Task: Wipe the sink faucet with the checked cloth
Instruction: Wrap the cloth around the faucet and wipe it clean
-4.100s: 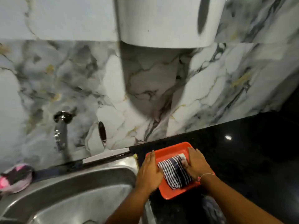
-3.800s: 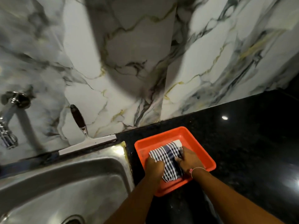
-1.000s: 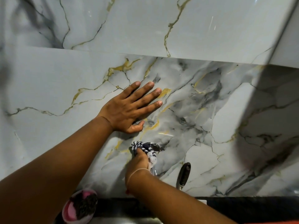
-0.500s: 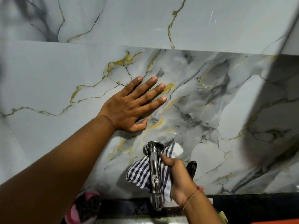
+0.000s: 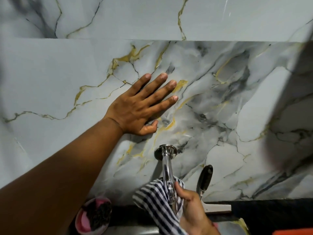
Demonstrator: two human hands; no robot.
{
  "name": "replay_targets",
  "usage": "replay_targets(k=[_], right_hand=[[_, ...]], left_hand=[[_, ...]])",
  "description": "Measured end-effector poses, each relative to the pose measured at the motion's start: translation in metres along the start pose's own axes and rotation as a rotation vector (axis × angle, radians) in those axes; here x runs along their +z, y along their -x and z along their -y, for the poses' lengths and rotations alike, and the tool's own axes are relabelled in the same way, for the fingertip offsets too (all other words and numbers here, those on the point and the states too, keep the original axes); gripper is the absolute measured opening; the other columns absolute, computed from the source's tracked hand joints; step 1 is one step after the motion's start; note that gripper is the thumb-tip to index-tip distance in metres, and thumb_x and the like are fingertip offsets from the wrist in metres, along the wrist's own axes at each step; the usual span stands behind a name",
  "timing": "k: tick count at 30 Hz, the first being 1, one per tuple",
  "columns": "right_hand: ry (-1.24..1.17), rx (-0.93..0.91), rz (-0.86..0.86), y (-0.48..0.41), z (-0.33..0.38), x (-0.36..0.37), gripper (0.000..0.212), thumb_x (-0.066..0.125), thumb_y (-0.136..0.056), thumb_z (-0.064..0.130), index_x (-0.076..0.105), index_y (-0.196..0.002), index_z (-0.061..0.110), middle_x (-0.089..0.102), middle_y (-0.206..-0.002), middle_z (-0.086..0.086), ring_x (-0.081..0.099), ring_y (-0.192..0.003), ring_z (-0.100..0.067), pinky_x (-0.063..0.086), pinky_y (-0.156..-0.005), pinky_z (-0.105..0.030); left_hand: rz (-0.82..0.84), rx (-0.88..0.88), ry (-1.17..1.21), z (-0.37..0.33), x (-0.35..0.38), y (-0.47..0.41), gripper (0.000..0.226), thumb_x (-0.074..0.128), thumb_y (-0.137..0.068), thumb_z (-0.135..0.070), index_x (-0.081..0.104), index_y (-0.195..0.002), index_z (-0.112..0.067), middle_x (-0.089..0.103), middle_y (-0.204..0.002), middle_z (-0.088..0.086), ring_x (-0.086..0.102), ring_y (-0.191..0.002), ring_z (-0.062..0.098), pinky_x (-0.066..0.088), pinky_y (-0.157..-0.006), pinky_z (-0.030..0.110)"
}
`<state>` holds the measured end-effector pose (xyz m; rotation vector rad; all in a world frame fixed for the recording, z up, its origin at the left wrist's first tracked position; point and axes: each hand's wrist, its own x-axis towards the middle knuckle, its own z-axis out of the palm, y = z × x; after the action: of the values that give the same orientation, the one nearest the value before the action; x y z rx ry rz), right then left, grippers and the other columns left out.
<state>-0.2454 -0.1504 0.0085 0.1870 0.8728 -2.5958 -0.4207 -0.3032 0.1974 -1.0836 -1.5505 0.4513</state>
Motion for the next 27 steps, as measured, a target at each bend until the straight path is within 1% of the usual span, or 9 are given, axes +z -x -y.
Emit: replay_targets(k=[5, 8, 11, 13, 14, 18, 21, 23, 27], right_hand=[[-0.002, -0.009, -0.199, -0.022, 0.033, 0.028, 0.052, 0.043, -0.094, 0.038, 0.065, -0.121, -0.001, 0.073, -0.113, -0.022, 0.071, -0.102, -0.033, 0.059, -0.087, -0.042], [0.12, 0.053, -0.409, 0.001, 0.013, 0.027, 0.057, 0.033, -0.101, 0.042, 0.054, -0.133, -0.001, 0.058, -0.135, -0.025, 0.055, -0.126, -0.035, 0.046, -0.107, -0.044], [0.389, -0.269, -0.742, 0.012, -0.007, 0.035, 0.033, 0.044, -0.1, 0.017, 0.066, -0.12, 0.004, 0.068, -0.125, -0.014, 0.055, -0.126, -0.027, 0.047, -0.1, -0.036], [0.762, -0.569, -0.737, 0.013, -0.013, 0.058, 0.021, 0.056, -0.094, 0.027, 0.075, -0.093, 0.036, 0.078, -0.092, 0.017, 0.068, -0.098, 0.002, 0.055, -0.076, -0.026], [1.08, -0.694, -0.731, 0.014, -0.013, 0.071, 0.017, 0.056, -0.091, 0.04, 0.071, -0.098, 0.041, 0.076, -0.097, 0.02, 0.066, -0.098, 0.006, 0.054, -0.079, -0.023], [1.994, -0.591, -0.574, 0.0, -0.001, 0.106, 0.06, 0.038, -0.081, 0.038, 0.049, -0.137, 0.02, 0.047, -0.149, -0.002, 0.031, -0.143, -0.019, 0.022, -0.122, -0.034], [2.251, -0.454, -0.508, 0.029, -0.018, 0.091, 0.062, 0.053, -0.063, 0.039, 0.067, -0.12, 0.019, 0.06, -0.138, -0.002, 0.044, -0.137, -0.027, 0.037, -0.115, -0.042], [2.393, -0.548, -0.473, 0.043, -0.028, 0.078, 0.049, 0.053, -0.065, 0.031, 0.074, -0.107, 0.02, 0.067, -0.13, 0.001, 0.052, -0.13, -0.028, 0.041, -0.11, -0.044], [2.363, -0.521, -0.396, 0.015, 0.019, 0.101, 0.056, 0.049, -0.067, 0.027, 0.063, -0.121, 0.019, 0.057, -0.134, 0.0, 0.035, -0.136, -0.025, 0.032, -0.117, -0.034]], left_hand=[[0.012, 0.007, 0.006, 0.002, -0.003, -0.001, 0.081, 0.043, -0.088, -0.049, 0.023, -0.161, -0.018, 0.025, -0.167, 0.016, 0.02, -0.155, 0.04, 0.007, -0.127, 0.053], [-0.001, 0.004, 0.01, 0.0, -0.002, 0.0, 0.081, 0.043, -0.088, -0.048, 0.024, -0.161, -0.018, 0.025, -0.167, 0.016, 0.02, -0.155, 0.04, 0.007, -0.128, 0.053], [-0.014, 0.002, 0.012, 0.001, -0.001, 0.0, 0.081, 0.043, -0.088, -0.048, 0.025, -0.161, -0.018, 0.026, -0.167, 0.016, 0.02, -0.155, 0.039, 0.003, -0.128, 0.051], [-0.008, 0.0, 0.018, 0.001, -0.001, 0.0, 0.081, 0.043, -0.088, -0.048, 0.024, -0.161, -0.019, 0.025, -0.167, 0.015, 0.02, -0.155, 0.039, 0.002, -0.128, 0.051], [-0.003, 0.0, 0.019, 0.0, -0.001, 0.0, 0.082, 0.043, -0.087, -0.048, 0.024, -0.161, -0.019, 0.025, -0.167, 0.015, 0.019, -0.155, 0.039, 0.002, -0.128, 0.051], [0.014, -0.002, 0.022, 0.0, -0.002, 0.0, 0.084, 0.044, -0.087, -0.049, 0.022, -0.162, -0.019, 0.024, -0.168, 0.015, 0.019, -0.155, 0.039, 0.005, -0.128, 0.052], [0.002, -0.003, 0.033, 0.0, -0.003, 0.0, 0.083, 0.044, -0.087, -0.049, 0.022, -0.162, -0.019, 0.024, -0.167, 0.016, 0.02, -0.155, 0.039, 0.006, -0.128, 0.053], [0.0, 0.0, 0.041, 0.0, -0.003, 0.001, 0.083, 0.045, -0.086, -0.048, 0.024, -0.161, -0.018, 0.025, -0.167, 0.016, 0.021, -0.155, 0.039, 0.009, -0.127, 0.054], [-0.016, 0.001, 0.023, 0.002, -0.002, -0.001, 0.085, 0.048, -0.085, -0.048, 0.024, -0.161, -0.018, 0.026, -0.167, 0.016, 0.023, -0.154, 0.04, 0.014, -0.126, 0.055]])
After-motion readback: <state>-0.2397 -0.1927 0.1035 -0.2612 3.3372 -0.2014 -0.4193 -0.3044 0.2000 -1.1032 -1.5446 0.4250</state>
